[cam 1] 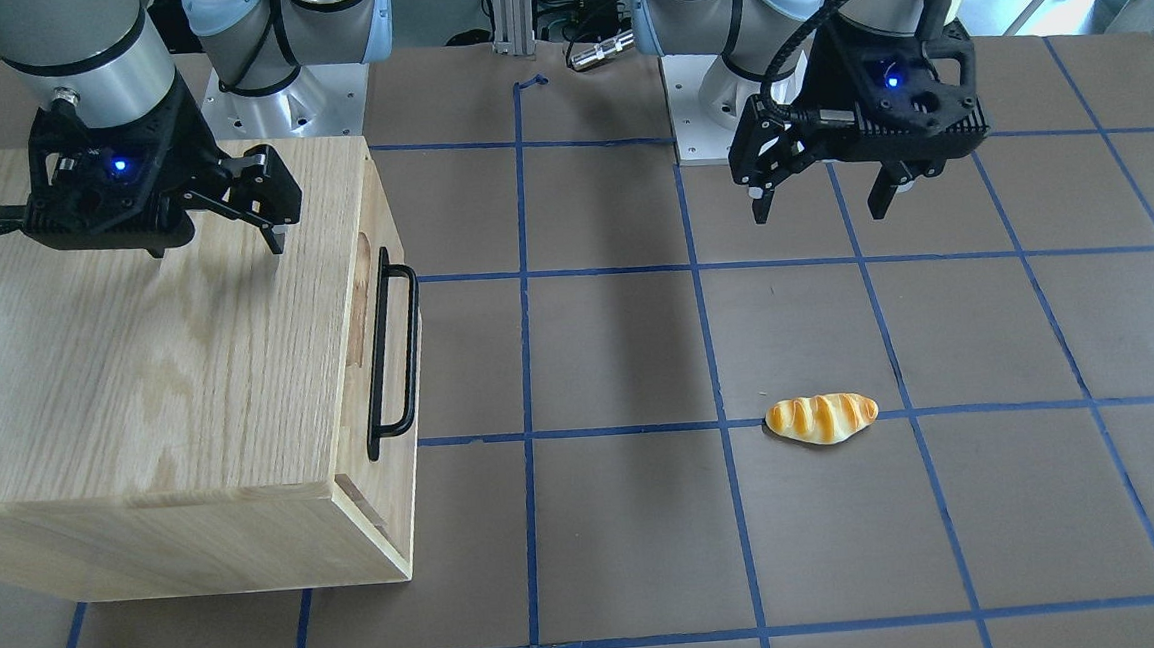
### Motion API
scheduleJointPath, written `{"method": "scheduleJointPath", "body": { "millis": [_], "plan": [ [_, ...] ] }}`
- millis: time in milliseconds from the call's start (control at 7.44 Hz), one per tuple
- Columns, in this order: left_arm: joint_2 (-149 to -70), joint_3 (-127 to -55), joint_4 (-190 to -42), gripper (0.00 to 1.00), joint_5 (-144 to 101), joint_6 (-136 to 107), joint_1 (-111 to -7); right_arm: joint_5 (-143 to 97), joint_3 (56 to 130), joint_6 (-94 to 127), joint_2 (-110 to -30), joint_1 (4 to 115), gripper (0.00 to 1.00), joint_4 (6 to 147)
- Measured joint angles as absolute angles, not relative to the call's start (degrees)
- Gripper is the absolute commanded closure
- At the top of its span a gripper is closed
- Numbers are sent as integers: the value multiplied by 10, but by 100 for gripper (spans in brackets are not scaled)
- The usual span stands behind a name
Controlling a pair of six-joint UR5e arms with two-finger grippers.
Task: Open upper drawer
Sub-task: 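Move the left gripper toward the black drawer handle on the cabinet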
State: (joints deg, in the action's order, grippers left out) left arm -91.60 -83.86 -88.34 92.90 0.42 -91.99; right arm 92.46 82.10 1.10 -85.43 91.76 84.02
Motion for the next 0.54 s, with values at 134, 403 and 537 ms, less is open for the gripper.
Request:
{"method": "scheduleJointPath", "body": {
  "millis": [134,403,537],
  "plan": [
    [-921,-842,-883,0,929,1,-921,925,821,11,-854,917,0,840],
    [-947,-846,-882,0,928,-5,-923,925,821,11,-854,917,0,840],
    [-965,-846,-871,0,915,-8,-924,925,821,11,-854,917,0,840]
  ]
}}
